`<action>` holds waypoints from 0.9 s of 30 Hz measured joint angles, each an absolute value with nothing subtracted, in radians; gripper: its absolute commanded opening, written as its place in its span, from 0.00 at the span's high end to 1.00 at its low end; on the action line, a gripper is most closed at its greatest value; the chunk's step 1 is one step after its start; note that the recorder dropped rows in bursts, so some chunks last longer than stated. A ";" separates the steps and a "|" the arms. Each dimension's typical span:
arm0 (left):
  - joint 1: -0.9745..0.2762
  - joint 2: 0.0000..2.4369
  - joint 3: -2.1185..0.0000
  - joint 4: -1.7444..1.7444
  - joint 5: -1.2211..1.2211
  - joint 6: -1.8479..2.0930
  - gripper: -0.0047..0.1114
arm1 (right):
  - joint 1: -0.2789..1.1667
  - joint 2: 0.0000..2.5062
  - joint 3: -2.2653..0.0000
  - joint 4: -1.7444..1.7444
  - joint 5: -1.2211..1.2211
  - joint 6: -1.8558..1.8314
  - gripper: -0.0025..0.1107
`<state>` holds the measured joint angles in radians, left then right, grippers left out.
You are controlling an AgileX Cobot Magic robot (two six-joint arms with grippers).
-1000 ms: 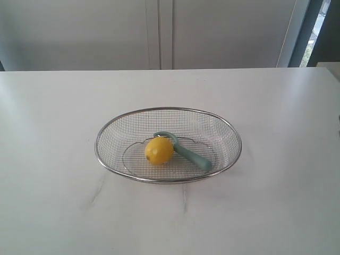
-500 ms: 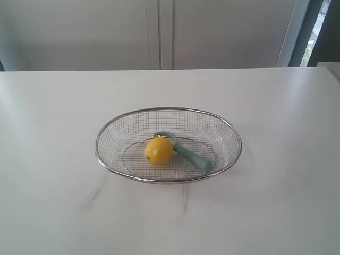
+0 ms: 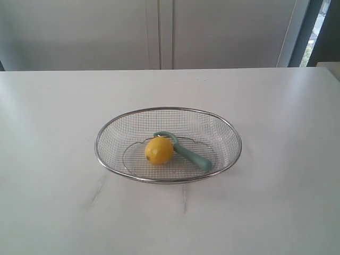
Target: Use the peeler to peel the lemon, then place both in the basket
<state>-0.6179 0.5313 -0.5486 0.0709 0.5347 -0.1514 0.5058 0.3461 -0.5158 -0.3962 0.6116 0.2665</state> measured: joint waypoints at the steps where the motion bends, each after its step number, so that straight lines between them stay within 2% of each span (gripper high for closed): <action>1: -0.618 0.531 -0.549 0.071 0.535 -0.151 0.96 | 0.506 0.346 -0.516 -0.396 0.612 0.267 0.95; 15: -0.605 0.499 -0.549 0.069 0.535 -0.151 0.96 | 0.506 0.346 -0.516 -0.396 0.612 0.268 0.95; 18: -0.515 0.427 -0.535 0.057 0.527 -0.151 0.96 | 0.506 0.346 -0.516 -0.396 0.612 0.268 0.95; 21: -0.324 0.313 -0.471 -0.042 0.418 -0.156 0.96 | 0.506 0.346 -0.516 -0.396 0.612 0.268 0.95; 23: -0.244 0.260 -0.430 -0.097 0.362 -0.170 0.96 | 0.506 0.346 -0.516 -0.396 0.612 0.268 0.95; 27: -0.165 0.145 -0.318 -0.197 0.246 -0.179 0.96 | 0.506 0.346 -0.516 -0.396 0.612 0.268 0.95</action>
